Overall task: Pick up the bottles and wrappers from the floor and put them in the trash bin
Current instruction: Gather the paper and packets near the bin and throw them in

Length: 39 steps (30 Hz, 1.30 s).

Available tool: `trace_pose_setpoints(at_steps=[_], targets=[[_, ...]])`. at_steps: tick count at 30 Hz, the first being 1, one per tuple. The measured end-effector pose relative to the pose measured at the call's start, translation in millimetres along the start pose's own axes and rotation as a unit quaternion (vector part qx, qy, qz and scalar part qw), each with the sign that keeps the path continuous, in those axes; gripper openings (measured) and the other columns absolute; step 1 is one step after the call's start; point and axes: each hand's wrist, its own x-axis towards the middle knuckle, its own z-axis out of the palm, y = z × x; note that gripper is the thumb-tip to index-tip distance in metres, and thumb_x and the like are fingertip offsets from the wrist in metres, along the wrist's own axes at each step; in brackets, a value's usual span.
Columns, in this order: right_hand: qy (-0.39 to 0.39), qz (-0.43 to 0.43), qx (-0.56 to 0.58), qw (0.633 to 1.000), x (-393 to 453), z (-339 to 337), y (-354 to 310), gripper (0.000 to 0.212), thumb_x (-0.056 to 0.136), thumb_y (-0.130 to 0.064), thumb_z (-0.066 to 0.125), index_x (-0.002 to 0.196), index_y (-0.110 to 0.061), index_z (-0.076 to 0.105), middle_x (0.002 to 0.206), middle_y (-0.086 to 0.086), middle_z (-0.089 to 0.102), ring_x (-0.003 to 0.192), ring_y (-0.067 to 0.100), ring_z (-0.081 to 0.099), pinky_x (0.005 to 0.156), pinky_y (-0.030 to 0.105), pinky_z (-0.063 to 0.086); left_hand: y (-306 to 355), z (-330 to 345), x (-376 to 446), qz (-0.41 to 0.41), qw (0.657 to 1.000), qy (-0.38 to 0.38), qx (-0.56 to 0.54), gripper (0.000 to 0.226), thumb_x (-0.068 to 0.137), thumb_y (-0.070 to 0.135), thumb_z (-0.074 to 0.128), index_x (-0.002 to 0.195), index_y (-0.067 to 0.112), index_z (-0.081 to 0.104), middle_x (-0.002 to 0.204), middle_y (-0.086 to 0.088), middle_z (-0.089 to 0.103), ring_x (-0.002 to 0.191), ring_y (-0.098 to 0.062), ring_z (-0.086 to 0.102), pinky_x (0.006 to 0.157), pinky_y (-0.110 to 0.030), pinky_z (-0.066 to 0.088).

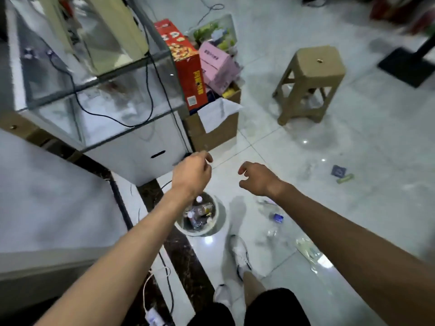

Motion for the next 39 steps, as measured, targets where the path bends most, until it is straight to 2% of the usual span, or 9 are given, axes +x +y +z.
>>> trace_pose_setpoints(at_steps=[4, 10, 15, 18, 20, 22, 26, 34, 39], targets=[[0.077, 0.089, 0.026, 0.993, -71.0, -21.3, 49.5, 0.042, 0.086, -0.016, 0.059, 0.128, -0.013, 0.053, 0.127, 0.011, 0.055, 0.113, 0.027, 0.057, 0.088, 0.031, 0.045, 61.1, -15.5, -20.8, 0.103, 0.995, -0.005, 0.007, 0.023, 0.092, 0.017, 0.044, 0.109, 0.022, 0.058, 0.114, 0.000, 0.065, 0.099, -0.025, 0.061, 0.080, -0.040, 0.052], [0.080, 0.197, 0.023, 0.977, -138.1, -27.6, 125.5, 0.047, 0.086, -0.016, 0.062, 0.130, -0.008, 0.047, 0.132, 0.016, 0.048, 0.118, 0.032, 0.055, 0.092, 0.032, 0.045, 141.5, -1.5, -36.2, 0.196, 0.980, -0.020, 0.041, 0.029, 0.090, 0.017, 0.045, 0.115, 0.024, 0.059, 0.113, 0.001, 0.064, 0.099, -0.024, 0.062, 0.079, -0.038, 0.052], [0.095, 0.230, 0.050, 0.967, -133.3, -26.9, 185.4, 0.051, 0.084, -0.016, 0.063, 0.131, -0.010, 0.044, 0.130, 0.013, 0.046, 0.116, 0.030, 0.055, 0.091, 0.031, 0.046, 192.7, 46.5, -7.0, 0.247, 0.964, -0.066, 0.066, 0.037, 0.089, 0.016, 0.045, 0.123, 0.027, 0.057, 0.117, 0.005, 0.062, 0.103, -0.020, 0.061, 0.085, -0.034, 0.050], [0.119, 0.255, 0.172, 0.944, -98.8, -29.5, 224.0, 0.043, 0.079, -0.014, 0.069, 0.118, -0.013, 0.050, 0.114, 0.013, 0.052, 0.099, 0.026, 0.058, 0.080, 0.032, 0.049, 211.6, 91.0, 32.8, 0.281, 0.947, -0.086, 0.126, 0.045, 0.089, 0.016, 0.043, 0.130, 0.030, 0.052, 0.126, 0.007, 0.059, 0.109, -0.018, 0.059, 0.085, -0.032, 0.047], [0.121, 0.297, 0.243, 0.916, -70.8, -26.5, 253.9, 0.039, 0.076, -0.010, 0.071, 0.108, -0.015, 0.048, 0.101, 0.013, 0.054, 0.082, 0.023, 0.055, 0.059, 0.033, 0.049, 214.1, 124.6, 62.2, 0.268, 0.950, -0.098, 0.129, 0.048, 0.088, 0.014, 0.042, 0.132, 0.032, 0.051, 0.127, 0.008, 0.058, 0.110, -0.017, 0.059, 0.085, -0.030, 0.047], [0.105, 0.311, 0.241, 0.913, -31.0, -12.8, 290.5, 0.046, 0.074, -0.012, 0.073, 0.113, -0.013, 0.049, 0.104, 0.015, 0.056, 0.081, 0.023, 0.055, 0.054, 0.029, 0.047, 210.6, 169.6, 93.4, 0.241, 0.960, -0.103, 0.101, 0.049, 0.088, 0.014, 0.043, 0.132, 0.032, 0.052, 0.126, 0.010, 0.059, 0.112, -0.014, 0.059, 0.086, -0.030, 0.049], [0.089, 0.263, 0.145, 0.950, 55.2, 33.6, 357.7, 0.065, 0.078, -0.021, 0.072, 0.135, -0.013, 0.043, 0.127, 0.017, 0.049, 0.112, 0.030, 0.057, 0.087, 0.030, 0.045, 184.4, 281.0, 144.8, 0.196, 0.971, -0.120, 0.061, 0.043, 0.089, 0.017, 0.049, 0.130, 0.031, 0.053, 0.121, 0.008, 0.062, 0.108, -0.016, 0.060, 0.085, -0.029, 0.049], [0.029, 0.191, 0.010, 0.981, 264.9, 228.3, 509.1, 0.075, 0.074, -0.022, 0.076, 0.140, -0.022, 0.039, 0.136, 0.008, 0.041, 0.126, 0.028, 0.046, 0.096, 0.038, 0.046, 72.5, 593.4, 222.6, 0.216, 0.956, -0.177, 0.089, 0.047, 0.085, 0.023, 0.055, 0.131, 0.029, 0.051, 0.124, 0.006, 0.059, 0.111, -0.019, 0.056, 0.083, -0.033, 0.047], [0.039, 0.218, -0.164, 0.961, 373.9, 328.7, 603.7, 0.097, 0.066, -0.053, 0.076, 0.147, -0.035, 0.025, 0.150, 0.003, 0.030, 0.138, 0.029, 0.032, 0.107, 0.068, 0.017, 5.4, 766.6, 263.1, 0.259, 0.934, -0.204, 0.141, 0.067, 0.076, 0.062, 0.064, 0.133, 0.029, 0.050, 0.130, 0.005, 0.054, 0.112, -0.021, 0.057, 0.088, -0.033, 0.042]])
